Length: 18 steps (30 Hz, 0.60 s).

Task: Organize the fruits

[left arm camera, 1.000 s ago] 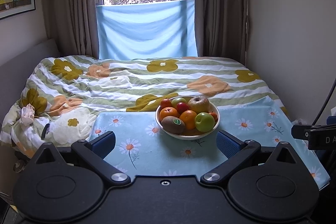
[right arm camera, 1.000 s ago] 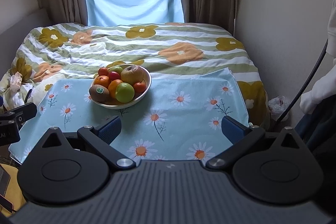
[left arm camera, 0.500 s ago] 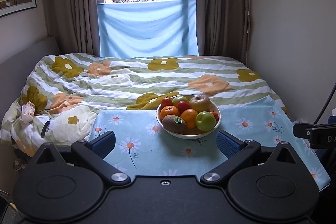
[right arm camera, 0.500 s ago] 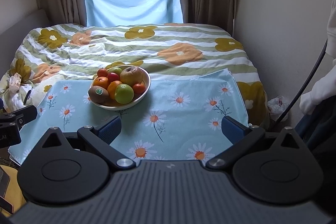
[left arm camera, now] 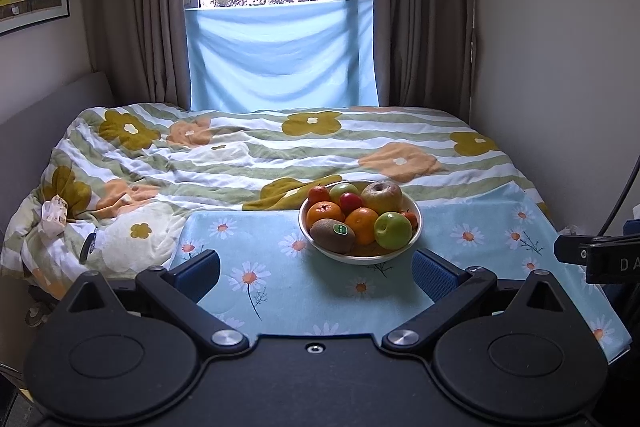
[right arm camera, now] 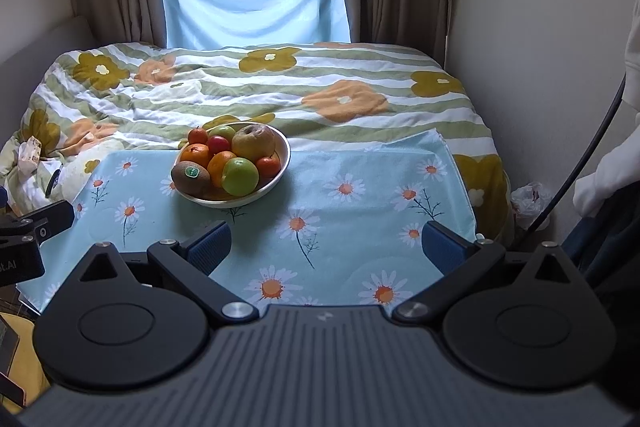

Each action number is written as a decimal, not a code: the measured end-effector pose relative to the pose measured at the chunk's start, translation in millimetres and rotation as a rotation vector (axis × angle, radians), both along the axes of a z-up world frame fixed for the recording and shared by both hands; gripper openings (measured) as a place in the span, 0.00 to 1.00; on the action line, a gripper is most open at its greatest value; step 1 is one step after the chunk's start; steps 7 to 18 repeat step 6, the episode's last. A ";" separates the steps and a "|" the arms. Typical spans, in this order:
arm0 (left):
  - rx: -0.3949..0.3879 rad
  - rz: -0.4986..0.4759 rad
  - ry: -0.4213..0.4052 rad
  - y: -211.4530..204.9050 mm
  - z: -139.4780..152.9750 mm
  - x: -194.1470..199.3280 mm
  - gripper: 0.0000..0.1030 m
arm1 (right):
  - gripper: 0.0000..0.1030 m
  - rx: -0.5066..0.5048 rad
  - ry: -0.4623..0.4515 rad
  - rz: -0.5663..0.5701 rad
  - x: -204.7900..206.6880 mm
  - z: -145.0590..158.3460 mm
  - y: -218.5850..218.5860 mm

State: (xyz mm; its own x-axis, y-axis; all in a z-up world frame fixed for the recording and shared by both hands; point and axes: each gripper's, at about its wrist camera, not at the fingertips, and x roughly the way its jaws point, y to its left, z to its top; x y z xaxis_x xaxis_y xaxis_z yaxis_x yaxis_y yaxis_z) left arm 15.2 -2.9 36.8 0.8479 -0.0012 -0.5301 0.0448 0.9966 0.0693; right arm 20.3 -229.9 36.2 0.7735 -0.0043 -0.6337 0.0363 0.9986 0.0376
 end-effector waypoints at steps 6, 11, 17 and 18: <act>0.015 -0.004 -0.021 -1.2 1.6 -1.6 1.00 | 1.00 0.000 0.001 0.001 0.2 0.0 -0.2; 0.015 -0.004 -0.021 -1.2 1.6 -1.6 1.00 | 1.00 0.000 0.001 0.001 0.2 0.0 -0.2; 0.015 -0.004 -0.021 -1.2 1.6 -1.6 1.00 | 1.00 0.000 0.001 0.001 0.2 0.0 -0.2; 0.015 -0.004 -0.021 -1.2 1.6 -1.6 1.00 | 1.00 0.000 0.001 0.001 0.2 0.0 -0.2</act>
